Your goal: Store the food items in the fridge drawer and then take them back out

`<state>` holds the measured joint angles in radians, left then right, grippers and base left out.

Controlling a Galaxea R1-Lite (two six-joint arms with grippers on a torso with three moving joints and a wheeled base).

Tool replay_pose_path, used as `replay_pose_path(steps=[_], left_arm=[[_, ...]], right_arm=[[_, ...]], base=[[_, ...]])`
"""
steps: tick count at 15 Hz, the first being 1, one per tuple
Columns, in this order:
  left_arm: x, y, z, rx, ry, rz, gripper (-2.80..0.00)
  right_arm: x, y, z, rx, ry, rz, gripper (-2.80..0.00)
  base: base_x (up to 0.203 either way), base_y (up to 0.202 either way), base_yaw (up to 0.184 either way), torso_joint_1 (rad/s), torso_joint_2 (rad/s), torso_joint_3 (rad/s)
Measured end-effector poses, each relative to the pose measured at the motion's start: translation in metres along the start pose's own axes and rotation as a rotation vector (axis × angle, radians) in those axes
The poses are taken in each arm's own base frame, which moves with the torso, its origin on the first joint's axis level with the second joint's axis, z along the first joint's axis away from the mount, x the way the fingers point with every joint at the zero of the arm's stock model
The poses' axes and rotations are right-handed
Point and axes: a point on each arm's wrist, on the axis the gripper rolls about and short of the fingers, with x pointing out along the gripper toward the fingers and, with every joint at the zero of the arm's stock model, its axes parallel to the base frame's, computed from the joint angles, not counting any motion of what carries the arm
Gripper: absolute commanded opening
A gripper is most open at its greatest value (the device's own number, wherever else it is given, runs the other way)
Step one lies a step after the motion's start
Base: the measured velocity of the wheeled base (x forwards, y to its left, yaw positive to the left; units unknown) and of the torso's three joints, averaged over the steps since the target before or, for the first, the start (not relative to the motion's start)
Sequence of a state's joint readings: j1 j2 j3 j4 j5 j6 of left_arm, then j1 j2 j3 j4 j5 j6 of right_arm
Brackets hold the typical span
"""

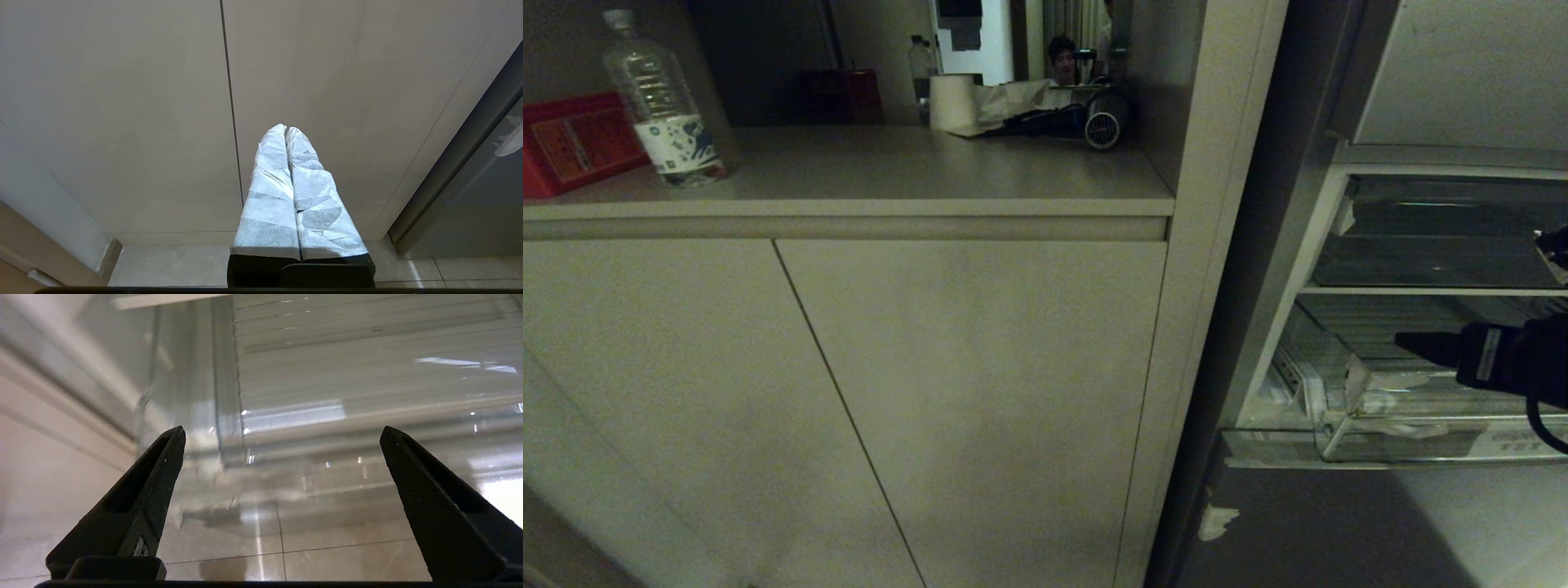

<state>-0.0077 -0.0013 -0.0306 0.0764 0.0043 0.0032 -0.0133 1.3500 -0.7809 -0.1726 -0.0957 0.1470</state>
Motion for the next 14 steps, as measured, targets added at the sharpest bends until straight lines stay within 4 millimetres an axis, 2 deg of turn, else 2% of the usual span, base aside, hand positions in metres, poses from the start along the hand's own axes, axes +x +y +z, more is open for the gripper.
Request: replay_pose_path(steps=[5,8,11,14], left_arm=[[0.000,0.000,0.000,0.000,0.000,0.000,-2.80],[0.000,0.000,0.000,0.000,0.000,0.000,-2.80],[0.000,0.000,0.000,0.000,0.000,0.000,-2.80],[0.000,0.000,0.000,0.000,0.000,0.000,-2.80]], right_arm=[[0.042,-0.001,0.007,0.005,0.053,-0.031,0.00],[0.059,0.000,0.010,-0.025,0.070,-0.049,0.00],[0.065,-0.002,0.008,-0.091,0.096,-0.105,0.00],[0.062,-0.004,0.007,-0.100,0.139,-0.134,0.00]], base=[[0.000,0.000,0.000,0.000,0.00,0.000],[0.000,0.000,0.000,0.000,0.00,0.000],[0.000,0.000,0.000,0.000,0.00,0.000],[0.000,0.000,0.000,0.000,0.00,0.000]])
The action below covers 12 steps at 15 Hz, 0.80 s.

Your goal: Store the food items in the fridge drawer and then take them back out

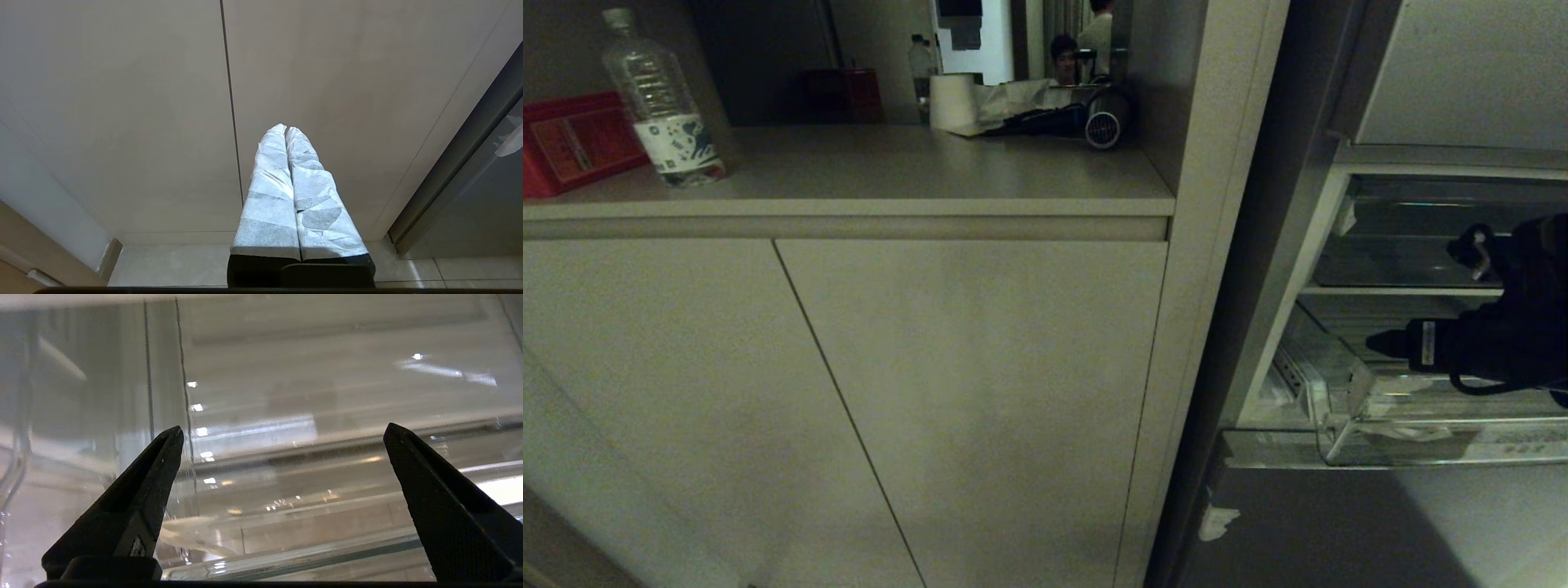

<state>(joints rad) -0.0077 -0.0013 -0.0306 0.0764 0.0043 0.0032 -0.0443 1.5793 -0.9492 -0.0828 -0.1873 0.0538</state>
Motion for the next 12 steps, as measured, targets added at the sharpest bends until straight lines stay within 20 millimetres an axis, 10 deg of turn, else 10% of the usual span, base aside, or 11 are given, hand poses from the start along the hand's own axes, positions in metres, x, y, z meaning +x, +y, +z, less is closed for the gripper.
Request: replay_pose_path(steps=[12], left_arm=[[0.000,0.000,0.000,0.000,0.000,0.000,-2.80]], right_arm=[[-0.058,-0.025,-0.005,-0.009,0.231,-0.061,0.00]], base=[[0.000,0.000,0.000,0.000,0.00,0.000]])
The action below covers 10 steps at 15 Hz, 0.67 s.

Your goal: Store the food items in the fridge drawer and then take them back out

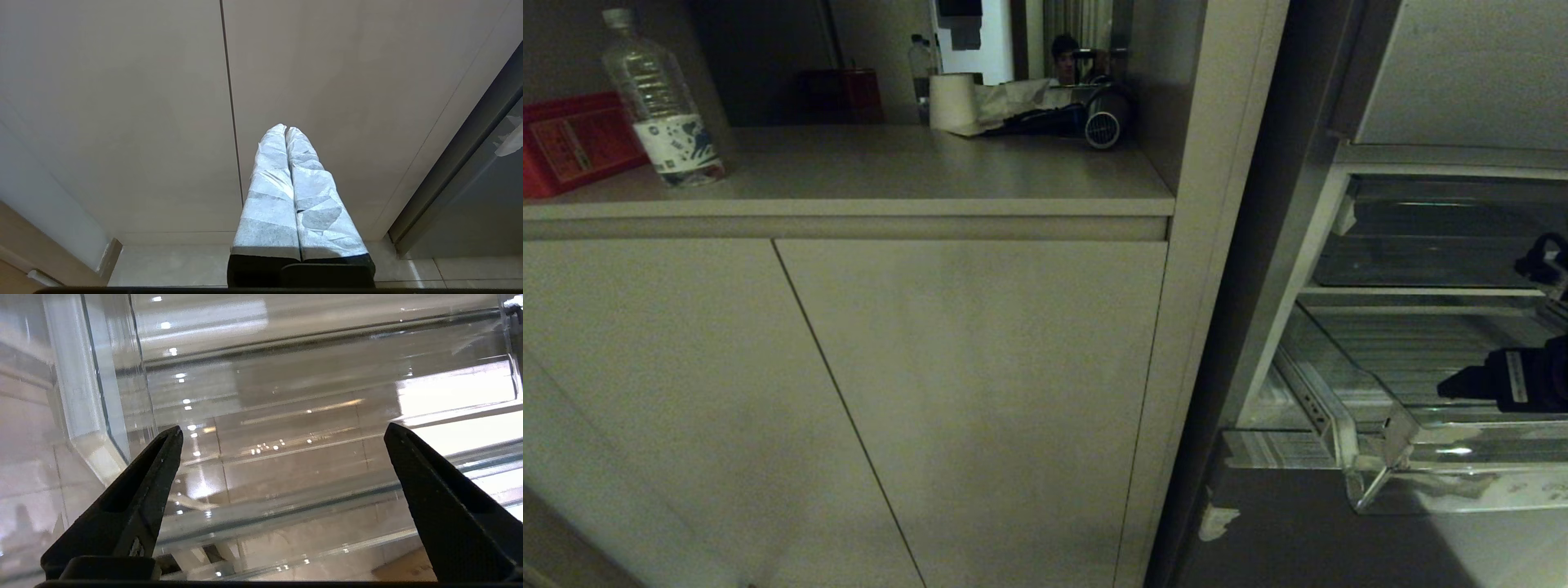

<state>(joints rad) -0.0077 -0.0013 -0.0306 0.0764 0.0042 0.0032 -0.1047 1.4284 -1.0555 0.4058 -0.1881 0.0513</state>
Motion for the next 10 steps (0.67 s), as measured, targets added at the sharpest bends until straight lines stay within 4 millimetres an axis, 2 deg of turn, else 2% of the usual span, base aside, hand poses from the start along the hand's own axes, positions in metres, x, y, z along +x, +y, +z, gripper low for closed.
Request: replay_pose_path(steps=[10], left_arm=[[0.000,0.000,0.000,0.000,0.000,0.000,-2.80]], right_arm=[[-0.028,-0.008,-0.022,-0.020,0.075,-0.002,0.00]], base=[[0.000,0.000,0.000,0.000,0.00,0.000]])
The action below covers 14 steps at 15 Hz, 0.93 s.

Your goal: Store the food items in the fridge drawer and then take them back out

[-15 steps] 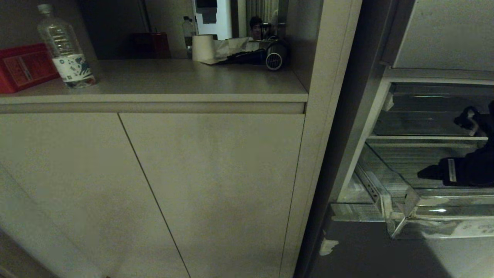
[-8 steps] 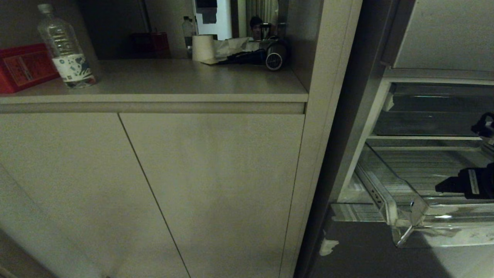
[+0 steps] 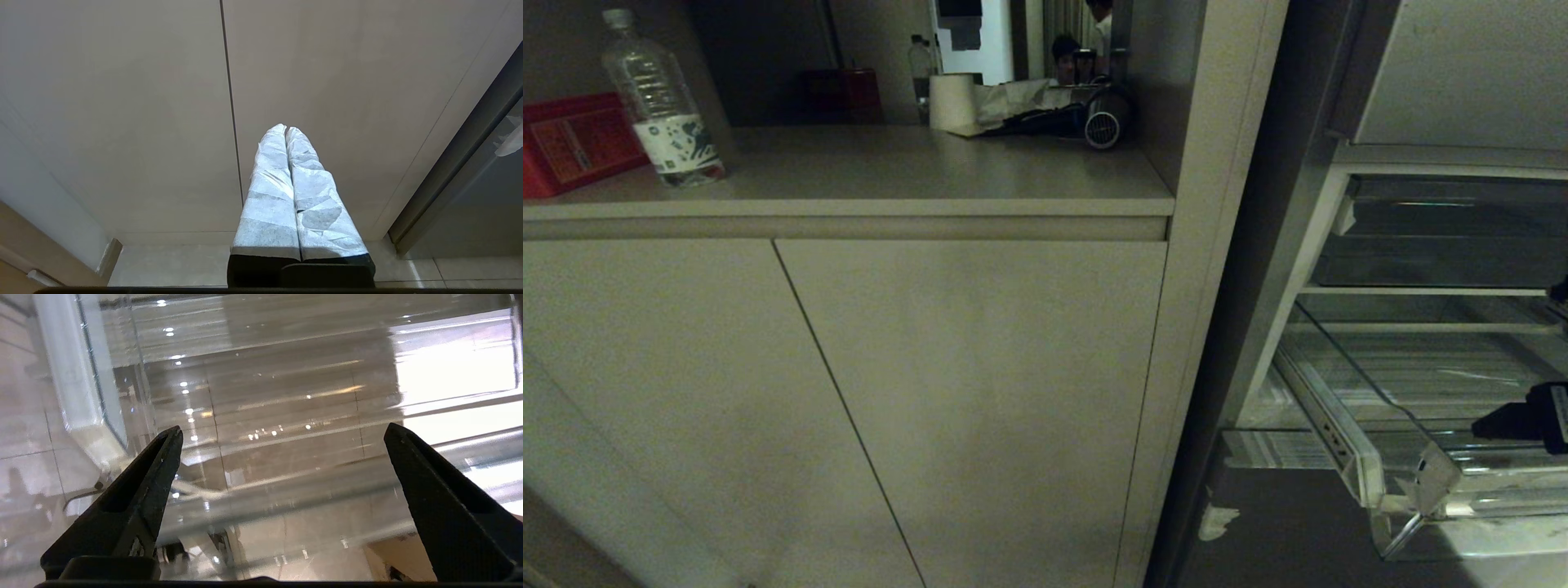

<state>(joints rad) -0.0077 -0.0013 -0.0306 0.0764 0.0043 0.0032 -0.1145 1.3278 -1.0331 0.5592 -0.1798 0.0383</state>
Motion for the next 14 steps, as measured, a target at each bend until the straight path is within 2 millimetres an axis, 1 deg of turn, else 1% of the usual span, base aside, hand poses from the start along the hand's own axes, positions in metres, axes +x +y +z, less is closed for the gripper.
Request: replay_pose_path(steps=[4,8,11,13,14], left_arm=[[0.000,0.000,0.000,0.000,0.000,0.000,-2.80],[0.000,0.000,0.000,0.000,0.000,0.000,-2.80],[0.000,0.000,0.000,0.000,0.000,0.000,-2.80],[0.000,0.000,0.000,0.000,0.000,0.000,-2.80],[0.000,0.000,0.000,0.000,0.000,0.000,-2.80]], right_arm=[[-0.013,-0.003,-0.014,-0.005,0.025,-0.001,0.00],[-0.021,-0.005,-0.027,-0.007,0.013,0.001,0.00],[-0.027,-0.006,-0.028,0.003,-0.004,0.013,0.00],[-0.029,-0.006,-0.025,0.016,-0.027,0.020,0.00],[-0.030,-0.006,-0.020,0.025,-0.072,0.023,0.00]], base=[[0.000,0.000,0.000,0.000,0.00,0.000],[0.000,0.000,0.000,0.000,0.00,0.000],[0.000,0.000,0.000,0.000,0.00,0.000],[0.000,0.000,0.000,0.000,0.00,0.000],[0.000,0.000,0.000,0.000,0.00,0.000]])
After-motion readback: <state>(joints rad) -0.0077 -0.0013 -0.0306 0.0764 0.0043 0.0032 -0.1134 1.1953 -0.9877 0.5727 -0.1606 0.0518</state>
